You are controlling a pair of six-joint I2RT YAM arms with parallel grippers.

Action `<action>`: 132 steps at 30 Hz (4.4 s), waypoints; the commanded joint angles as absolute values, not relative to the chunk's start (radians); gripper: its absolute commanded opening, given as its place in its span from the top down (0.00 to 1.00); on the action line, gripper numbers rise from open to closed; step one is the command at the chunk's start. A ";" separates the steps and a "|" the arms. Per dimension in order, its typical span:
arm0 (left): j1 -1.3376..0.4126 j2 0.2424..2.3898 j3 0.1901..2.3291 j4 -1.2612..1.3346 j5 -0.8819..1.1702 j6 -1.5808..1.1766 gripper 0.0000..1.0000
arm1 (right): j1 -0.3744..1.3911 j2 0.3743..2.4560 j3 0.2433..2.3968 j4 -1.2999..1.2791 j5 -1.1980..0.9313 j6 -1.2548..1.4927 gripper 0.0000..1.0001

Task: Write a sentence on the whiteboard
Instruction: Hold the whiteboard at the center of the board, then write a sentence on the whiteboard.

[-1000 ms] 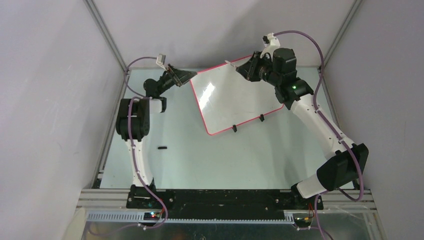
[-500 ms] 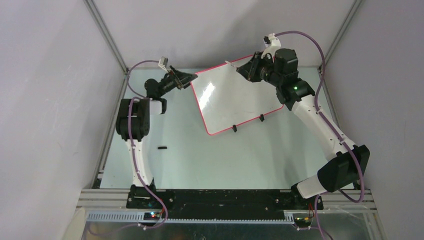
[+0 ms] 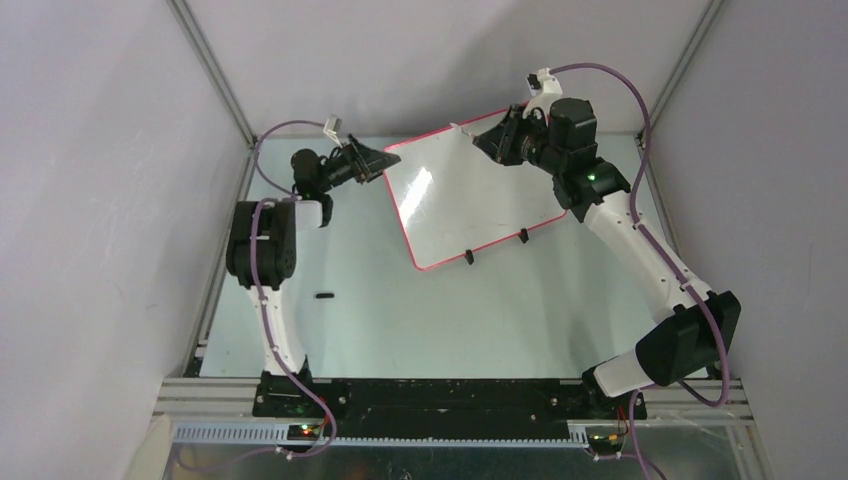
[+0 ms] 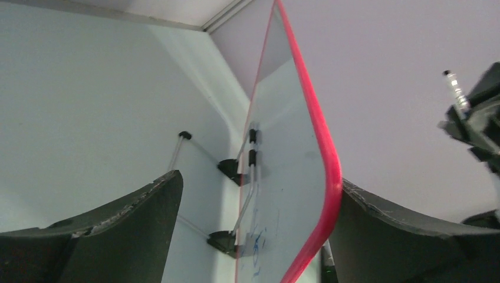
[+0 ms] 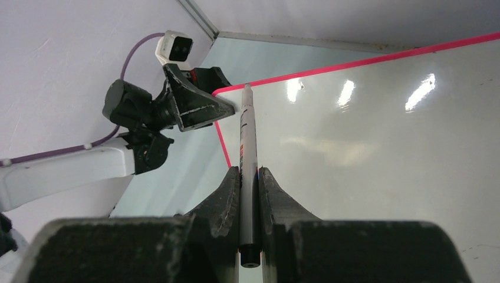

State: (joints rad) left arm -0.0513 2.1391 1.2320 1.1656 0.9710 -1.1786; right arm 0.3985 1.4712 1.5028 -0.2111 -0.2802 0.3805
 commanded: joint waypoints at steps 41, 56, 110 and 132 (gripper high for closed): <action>-0.086 2.198 1.422 1.532 1.372 -1.504 1.00 | 0.384 1.417 1.519 -0.244 -0.296 0.344 1.00; -0.120 2.191 1.465 1.532 1.347 -1.532 0.84 | 0.463 1.430 1.557 -0.305 -0.192 0.309 1.00; -0.090 2.110 1.344 1.532 1.243 -1.446 1.00 | 0.907 1.583 1.705 -0.491 0.365 0.344 1.00; -0.094 2.110 1.350 1.533 1.240 -1.444 1.00 | 0.952 1.760 1.818 -0.559 0.496 0.330 1.00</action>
State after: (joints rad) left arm -0.0914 2.1895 1.3537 1.4811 1.2385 -1.4475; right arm 0.9577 1.7535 1.7607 -0.5507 0.4618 0.3244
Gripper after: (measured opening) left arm 0.045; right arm 0.149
